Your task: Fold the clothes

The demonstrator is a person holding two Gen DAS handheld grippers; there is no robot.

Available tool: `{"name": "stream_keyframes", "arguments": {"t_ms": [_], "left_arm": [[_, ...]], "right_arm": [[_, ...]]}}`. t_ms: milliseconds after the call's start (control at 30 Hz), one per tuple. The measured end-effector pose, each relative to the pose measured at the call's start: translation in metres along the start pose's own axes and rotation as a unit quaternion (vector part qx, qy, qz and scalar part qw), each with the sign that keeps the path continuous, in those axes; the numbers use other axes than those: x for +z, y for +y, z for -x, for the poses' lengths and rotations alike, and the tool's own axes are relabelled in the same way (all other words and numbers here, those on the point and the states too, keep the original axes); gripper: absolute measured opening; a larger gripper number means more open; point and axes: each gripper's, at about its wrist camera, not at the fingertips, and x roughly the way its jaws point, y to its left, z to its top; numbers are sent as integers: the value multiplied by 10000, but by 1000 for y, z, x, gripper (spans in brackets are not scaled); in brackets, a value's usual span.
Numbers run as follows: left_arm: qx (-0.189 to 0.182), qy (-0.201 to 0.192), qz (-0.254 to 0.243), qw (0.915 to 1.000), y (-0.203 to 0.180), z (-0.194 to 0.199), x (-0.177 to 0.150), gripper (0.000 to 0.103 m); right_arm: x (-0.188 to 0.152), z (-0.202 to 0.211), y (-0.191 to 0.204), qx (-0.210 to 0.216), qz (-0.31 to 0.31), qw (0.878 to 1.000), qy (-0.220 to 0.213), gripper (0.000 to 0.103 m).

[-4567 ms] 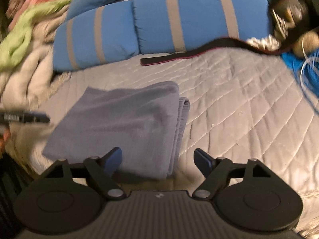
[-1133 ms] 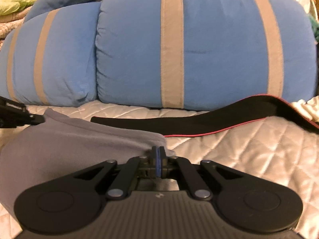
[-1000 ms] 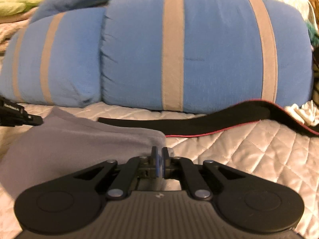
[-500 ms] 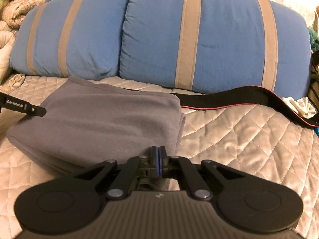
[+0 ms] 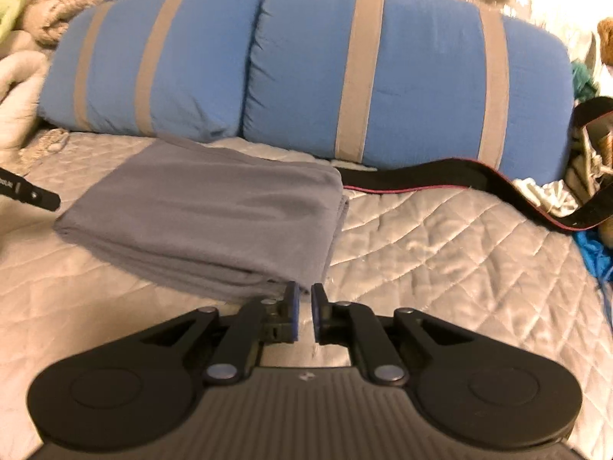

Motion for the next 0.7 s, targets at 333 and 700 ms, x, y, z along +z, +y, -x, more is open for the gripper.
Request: {"name": "stream_keyframes", "arguments": {"t_ms": [333, 700], "left_arm": [[67, -642, -253, 9976, -43, 72, -58, 22], [368, -664, -643, 9950, -64, 54, -98, 102]], "right_arm": [[-27, 47, 17, 145, -183, 9991, -365, 103], [-59, 24, 38, -121, -111, 9999, 12, 103]]}}
